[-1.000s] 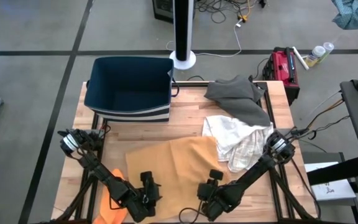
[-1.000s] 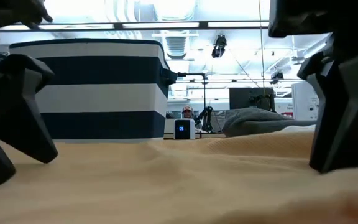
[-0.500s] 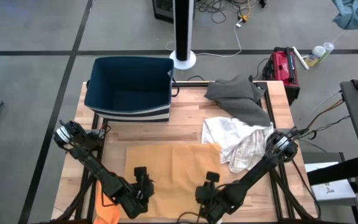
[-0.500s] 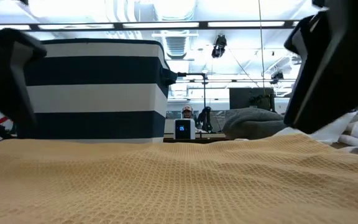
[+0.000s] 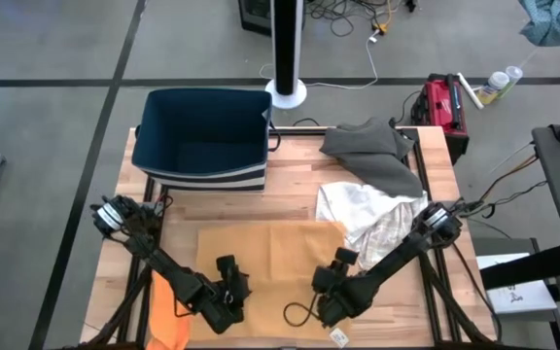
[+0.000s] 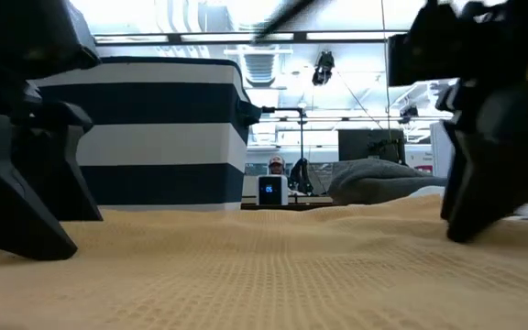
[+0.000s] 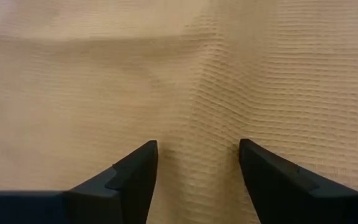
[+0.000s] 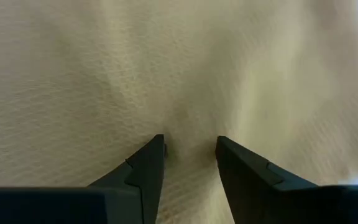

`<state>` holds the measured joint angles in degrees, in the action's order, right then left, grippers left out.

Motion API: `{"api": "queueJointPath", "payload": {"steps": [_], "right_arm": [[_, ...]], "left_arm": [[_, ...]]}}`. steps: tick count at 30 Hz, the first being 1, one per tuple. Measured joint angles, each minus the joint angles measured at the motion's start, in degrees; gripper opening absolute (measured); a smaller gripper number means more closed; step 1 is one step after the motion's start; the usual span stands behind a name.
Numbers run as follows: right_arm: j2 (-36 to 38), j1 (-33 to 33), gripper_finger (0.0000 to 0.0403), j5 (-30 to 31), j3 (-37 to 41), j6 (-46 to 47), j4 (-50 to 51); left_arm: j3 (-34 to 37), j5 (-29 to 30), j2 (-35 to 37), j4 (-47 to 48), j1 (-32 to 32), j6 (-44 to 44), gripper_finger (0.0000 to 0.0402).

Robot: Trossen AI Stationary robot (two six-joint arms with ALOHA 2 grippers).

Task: Fold towel
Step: Fold the yellow kitchen towel

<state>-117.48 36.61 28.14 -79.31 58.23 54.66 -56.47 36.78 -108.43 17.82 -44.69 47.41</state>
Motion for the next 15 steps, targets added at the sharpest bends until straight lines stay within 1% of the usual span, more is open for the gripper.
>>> {"api": "queueJointPath", "payload": {"steps": [3,7,9,10,12,15], "right_arm": [[0.25,-0.23,0.0138,2.14,-0.18,0.75,0.75],[0.4,0.39,0.0132,3.63,-1.49,-1.3,-1.95],[0.43,0.29,0.0131,4.64,-1.51,-3.36,-6.07],[0.42,0.25,0.0131,5.19,-1.19,-4.29,-8.69],[0.22,-0.12,0.0133,5.68,-0.26,-7.34,-15.71],[-0.99,-1.0,0.0138,5.33,1.19,-12.29,-24.66]], "left_arm": [[0.53,-0.32,0.36,-1.29,0.01,0.18,0.022],[-0.15,-1.84,1.47,-3.07,-0.49,-3.84,0.0231],[-0.53,-1.47,2.5,-3.36,-0.54,-5.8,0.0237],[-0.63,-0.33,2.85,-3.5,-0.51,-6.18,0.0239],[-0.35,1.73,3.26,-3.26,0.0,-6.45,0.0242],[0.54,2.63,3.3,-3.29,1.16,-6.27,0.0241]]}}
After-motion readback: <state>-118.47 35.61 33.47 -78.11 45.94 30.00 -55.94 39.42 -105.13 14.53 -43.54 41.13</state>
